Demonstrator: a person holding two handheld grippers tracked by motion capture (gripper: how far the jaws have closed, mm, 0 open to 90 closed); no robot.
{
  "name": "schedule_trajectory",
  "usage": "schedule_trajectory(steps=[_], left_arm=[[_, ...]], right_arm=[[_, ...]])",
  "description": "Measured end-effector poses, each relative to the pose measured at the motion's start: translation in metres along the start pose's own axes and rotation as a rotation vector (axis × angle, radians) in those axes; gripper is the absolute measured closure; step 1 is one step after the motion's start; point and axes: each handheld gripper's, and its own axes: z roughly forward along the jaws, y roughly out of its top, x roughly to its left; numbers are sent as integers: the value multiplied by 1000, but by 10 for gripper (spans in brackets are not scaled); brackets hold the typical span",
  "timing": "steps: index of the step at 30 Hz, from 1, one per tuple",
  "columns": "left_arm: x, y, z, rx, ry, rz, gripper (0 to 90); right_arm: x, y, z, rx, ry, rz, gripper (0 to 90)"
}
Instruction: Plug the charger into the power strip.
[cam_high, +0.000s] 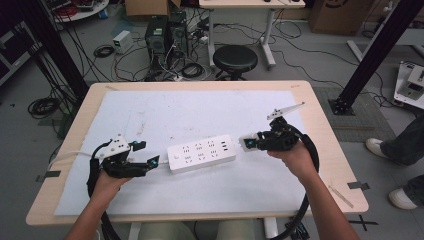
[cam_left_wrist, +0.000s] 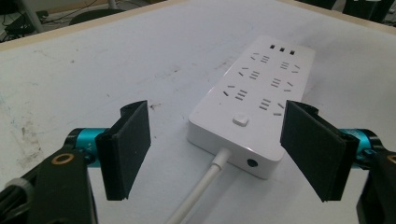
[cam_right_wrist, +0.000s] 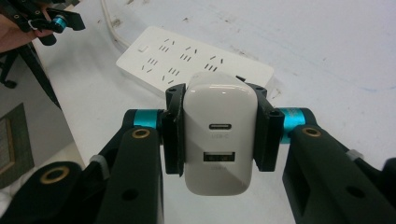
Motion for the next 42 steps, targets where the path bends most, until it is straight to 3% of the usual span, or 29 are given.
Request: schedule_trajectory(steps=[11,13,14,33,42], left_arm=[[2,-4,-1,0,-4,-2,244],[3,-4,-1,1,-5,-5,245],[4,-4,-1,0,-4,-4,244],[9,-9,-4,2,0,-13,244],[11,-11,-5,4,0,-18,245]], right_arm=[[4,27,15,82,-39,-152,633],[5,29,16,92,-42,-162,633],[6,38,21,112,-38,-200,633],[6,62,44,191,-2,-324,633],[12,72,60,251,-6,-433,633]])
